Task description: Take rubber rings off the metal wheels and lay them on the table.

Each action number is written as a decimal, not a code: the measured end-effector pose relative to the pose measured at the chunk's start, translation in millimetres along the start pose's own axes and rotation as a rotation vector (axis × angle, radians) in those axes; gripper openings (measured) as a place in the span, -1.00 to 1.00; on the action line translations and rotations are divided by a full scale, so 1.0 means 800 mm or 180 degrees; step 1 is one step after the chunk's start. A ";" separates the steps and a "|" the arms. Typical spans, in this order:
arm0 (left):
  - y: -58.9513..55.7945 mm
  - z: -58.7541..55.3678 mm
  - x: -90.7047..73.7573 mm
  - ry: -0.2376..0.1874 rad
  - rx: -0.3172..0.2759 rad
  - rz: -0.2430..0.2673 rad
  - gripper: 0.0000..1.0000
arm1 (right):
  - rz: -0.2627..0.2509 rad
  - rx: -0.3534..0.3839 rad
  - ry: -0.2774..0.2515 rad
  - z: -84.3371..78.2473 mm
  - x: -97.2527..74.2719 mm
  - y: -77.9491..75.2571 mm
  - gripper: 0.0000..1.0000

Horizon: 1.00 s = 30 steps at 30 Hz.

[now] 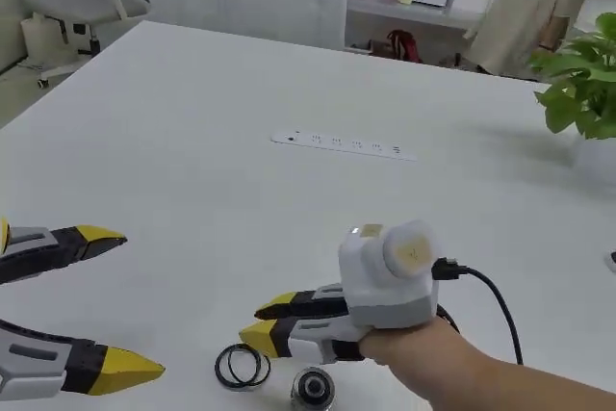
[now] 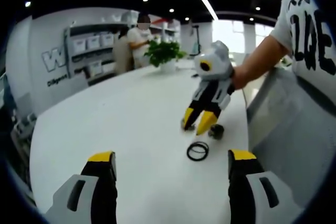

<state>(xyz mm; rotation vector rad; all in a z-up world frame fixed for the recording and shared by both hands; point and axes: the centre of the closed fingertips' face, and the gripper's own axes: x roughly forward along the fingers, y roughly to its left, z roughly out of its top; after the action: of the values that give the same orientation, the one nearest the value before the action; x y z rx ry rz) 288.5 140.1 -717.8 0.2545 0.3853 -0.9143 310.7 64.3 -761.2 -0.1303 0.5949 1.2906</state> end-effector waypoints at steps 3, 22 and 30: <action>0.000 0.005 0.001 -0.0019 0.0012 -0.0004 0.79 | -0.0010 0.0007 -0.0140 0.013 -0.011 -0.002 -0.56; -0.008 0.038 0.006 -0.0137 0.0099 -0.0100 0.83 | -0.0149 -0.0324 -0.0502 0.037 -0.082 -0.007 0.05; -0.012 0.044 0.008 -0.0170 0.0112 -0.0127 0.84 | -0.0207 -0.0428 -0.0499 0.029 -0.104 -0.007 0.27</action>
<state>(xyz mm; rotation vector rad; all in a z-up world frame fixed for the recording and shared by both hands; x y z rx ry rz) 291.9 117.0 -688.9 0.2548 0.3262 -0.9658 311.0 0.4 -702.8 -0.1565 0.3674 1.2644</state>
